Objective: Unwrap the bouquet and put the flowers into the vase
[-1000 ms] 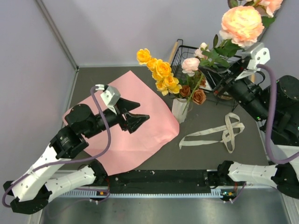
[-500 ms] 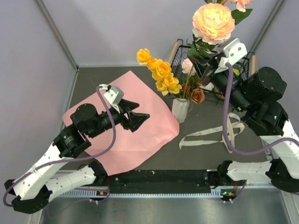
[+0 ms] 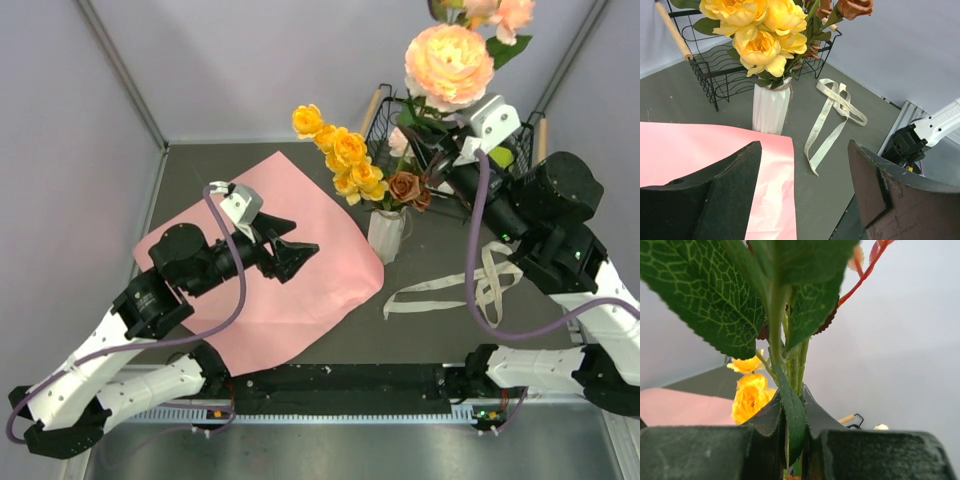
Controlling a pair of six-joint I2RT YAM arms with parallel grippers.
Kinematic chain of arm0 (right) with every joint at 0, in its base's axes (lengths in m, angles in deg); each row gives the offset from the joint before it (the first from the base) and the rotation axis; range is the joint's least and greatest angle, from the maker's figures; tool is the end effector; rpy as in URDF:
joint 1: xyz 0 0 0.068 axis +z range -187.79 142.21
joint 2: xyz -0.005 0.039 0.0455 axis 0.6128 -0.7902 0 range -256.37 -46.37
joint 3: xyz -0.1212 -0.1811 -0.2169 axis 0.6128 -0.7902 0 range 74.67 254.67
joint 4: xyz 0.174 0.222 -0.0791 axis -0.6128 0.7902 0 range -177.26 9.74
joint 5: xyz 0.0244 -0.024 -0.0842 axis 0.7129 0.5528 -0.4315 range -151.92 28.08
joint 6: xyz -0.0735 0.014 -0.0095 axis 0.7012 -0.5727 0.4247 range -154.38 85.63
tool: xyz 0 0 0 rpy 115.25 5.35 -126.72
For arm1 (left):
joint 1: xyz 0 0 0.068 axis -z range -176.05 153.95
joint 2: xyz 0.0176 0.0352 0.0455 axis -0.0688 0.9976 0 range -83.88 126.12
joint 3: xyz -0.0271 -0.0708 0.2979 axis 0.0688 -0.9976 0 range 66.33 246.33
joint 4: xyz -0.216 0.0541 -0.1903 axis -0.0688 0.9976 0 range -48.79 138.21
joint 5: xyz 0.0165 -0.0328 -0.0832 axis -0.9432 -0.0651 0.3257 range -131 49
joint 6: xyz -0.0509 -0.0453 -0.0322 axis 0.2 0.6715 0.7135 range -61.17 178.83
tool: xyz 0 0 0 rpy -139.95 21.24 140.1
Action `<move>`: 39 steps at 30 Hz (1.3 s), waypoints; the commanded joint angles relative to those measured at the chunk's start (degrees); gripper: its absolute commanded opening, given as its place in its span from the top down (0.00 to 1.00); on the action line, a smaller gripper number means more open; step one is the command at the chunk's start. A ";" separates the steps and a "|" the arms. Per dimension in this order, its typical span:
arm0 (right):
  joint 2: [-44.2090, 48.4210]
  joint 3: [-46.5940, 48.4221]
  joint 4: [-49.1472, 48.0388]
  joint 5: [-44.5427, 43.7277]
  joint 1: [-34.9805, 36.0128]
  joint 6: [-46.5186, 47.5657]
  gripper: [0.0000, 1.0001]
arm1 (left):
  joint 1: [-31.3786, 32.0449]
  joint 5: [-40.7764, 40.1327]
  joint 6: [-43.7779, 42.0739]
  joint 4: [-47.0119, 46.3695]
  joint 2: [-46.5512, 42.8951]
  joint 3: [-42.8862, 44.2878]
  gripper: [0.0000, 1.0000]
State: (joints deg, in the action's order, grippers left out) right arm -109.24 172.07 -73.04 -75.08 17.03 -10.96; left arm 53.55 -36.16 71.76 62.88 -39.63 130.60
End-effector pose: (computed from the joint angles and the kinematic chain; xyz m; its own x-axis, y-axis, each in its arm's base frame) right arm 0.1306 0.1601 0.6345 0.4508 -0.0320 -0.8920 -0.5380 0.7877 -0.3002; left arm 0.1151 -0.1433 0.4703 -0.2003 -0.1087 -0.9737 0.7888 0.5716 -0.2261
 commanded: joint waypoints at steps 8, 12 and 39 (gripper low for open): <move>5.74 -12.83 -4.81 3.59 -0.42 1.45 1.00 | -0.03 -0.62 0.08 -0.40 -0.31 -0.11 0.25; 8.37 -19.26 -9.90 1.75 -0.51 1.37 1.00 | -0.03 -0.36 0.25 -0.66 0.05 -0.20 0.25; 13.66 -46.78 -27.14 -3.97 -4.12 -6.98 1.00 | -0.03 -1.24 0.78 -0.31 -0.83 -2.22 0.25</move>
State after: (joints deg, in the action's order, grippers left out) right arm -95.88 127.33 -99.93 -77.58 13.38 -14.91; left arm 53.55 -36.60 72.22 64.06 -39.55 128.65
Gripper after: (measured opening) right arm 0.049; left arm 0.752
